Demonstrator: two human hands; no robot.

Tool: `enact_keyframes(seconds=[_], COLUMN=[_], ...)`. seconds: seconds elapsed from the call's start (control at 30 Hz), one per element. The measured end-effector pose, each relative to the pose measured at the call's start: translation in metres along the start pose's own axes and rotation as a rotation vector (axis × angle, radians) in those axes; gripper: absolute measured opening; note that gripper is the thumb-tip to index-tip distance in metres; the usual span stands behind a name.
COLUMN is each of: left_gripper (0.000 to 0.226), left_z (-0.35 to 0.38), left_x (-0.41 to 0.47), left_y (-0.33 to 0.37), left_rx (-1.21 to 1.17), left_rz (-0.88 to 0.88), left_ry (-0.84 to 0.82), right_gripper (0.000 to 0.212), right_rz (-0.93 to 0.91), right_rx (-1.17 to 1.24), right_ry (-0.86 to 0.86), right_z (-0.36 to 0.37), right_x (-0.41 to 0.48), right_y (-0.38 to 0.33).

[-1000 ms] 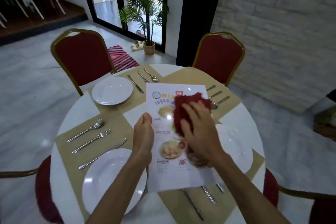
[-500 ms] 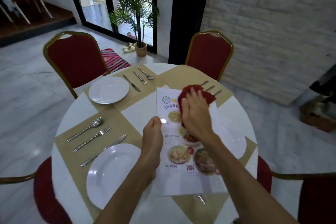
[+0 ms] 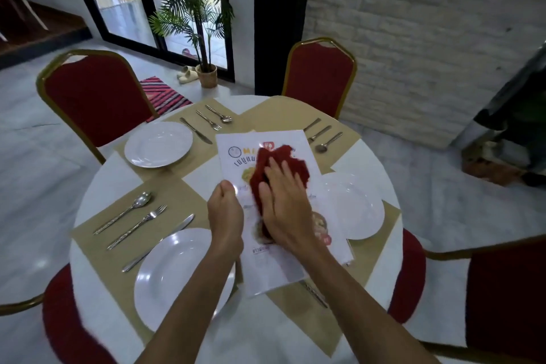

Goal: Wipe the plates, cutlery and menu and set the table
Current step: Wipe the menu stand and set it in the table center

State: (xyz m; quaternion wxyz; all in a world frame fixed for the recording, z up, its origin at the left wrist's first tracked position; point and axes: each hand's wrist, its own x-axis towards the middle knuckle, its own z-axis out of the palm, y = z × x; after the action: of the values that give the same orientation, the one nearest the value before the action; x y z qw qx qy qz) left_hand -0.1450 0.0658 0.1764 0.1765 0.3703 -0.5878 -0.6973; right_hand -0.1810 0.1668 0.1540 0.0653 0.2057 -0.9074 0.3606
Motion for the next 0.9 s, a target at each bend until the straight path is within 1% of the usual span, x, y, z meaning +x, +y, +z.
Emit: enact_keyframes(seconds=[0.07,0.1,0.13,0.17,0.2,0.23,0.27,0.3,0.33,0.37,0.4,0.43,0.5,0.6,0.77,0.9], left_gripper=[0.033,0.032,0.031,0.031,0.033,0.036,0.037,0.036,0.035,0.035,0.033,0.030,0.024,0.028,0.026,0.029], left_z=[-0.004,-0.010,-0.015,-0.020,-0.026,-0.031,-0.034,-0.035,-0.034,-0.033,-0.031,-0.031,-0.033,-0.042,-0.045,-0.033], left_x=[0.012,0.019,0.023,0.025,0.028,0.029,0.032,0.032,0.033,0.031,0.030,0.029,0.030,0.051,0.108,0.149], left_y=[0.000,0.002,0.007,0.013,0.017,0.021,0.020,0.022,0.021,0.021,0.019,0.015,0.010,0.019,0.055,0.066], left_rx=[0.012,0.013,0.000,-0.025,-0.054,-0.081,-0.088,-0.084,-0.079,-0.069,-0.057,-0.045,-0.020,0.085,0.333,0.365], left_rz=[0.036,0.049,0.071,0.089,0.093,0.093,0.094,0.095,0.102,0.112,0.124,0.141,0.174,0.191,0.259,0.281], left_ry=[-0.001,-0.004,-0.009,-0.017,-0.018,-0.014,-0.011,0.001,0.011,0.023,0.033,0.036,-0.008,-0.117,-0.209,-0.211], right_gripper=[0.049,0.048,0.046,0.045,0.045,0.047,0.049,0.051,0.054,0.054,0.053,0.050,0.045,0.039,0.028,0.026], right_rz=[-0.246,-0.337,-0.380,-0.366,-0.293,-0.172,-0.024,0.113,0.200,0.239,0.252,0.248,0.239,0.179,0.037,0.014], right_rx=[-0.037,-0.043,-0.049,-0.040,-0.023,0.011,0.071,0.146,0.211,0.242,0.246,0.251,0.310,0.379,0.358,0.369], right_ry=[-0.090,-0.107,-0.092,-0.045,0.018,0.065,0.068,0.013,-0.067,-0.135,-0.169,-0.165,-0.126,-0.167,-0.184,-0.164], right_z=[0.010,0.010,0.009,0.004,-0.001,-0.008,-0.015,-0.023,-0.030,-0.037,-0.043,-0.050,-0.061,-0.066,-0.061,-0.042], right_x=[-0.035,-0.053,-0.063,-0.067,-0.065,-0.060,-0.051,-0.039,-0.023,-0.005,0.014,0.034,0.070,0.112,0.179,0.238], right_y=[-0.012,-0.009,0.002,0.017,0.032,0.044,0.050,0.052,0.050,0.046,0.042,0.037,0.028,0.028,0.041,0.042])
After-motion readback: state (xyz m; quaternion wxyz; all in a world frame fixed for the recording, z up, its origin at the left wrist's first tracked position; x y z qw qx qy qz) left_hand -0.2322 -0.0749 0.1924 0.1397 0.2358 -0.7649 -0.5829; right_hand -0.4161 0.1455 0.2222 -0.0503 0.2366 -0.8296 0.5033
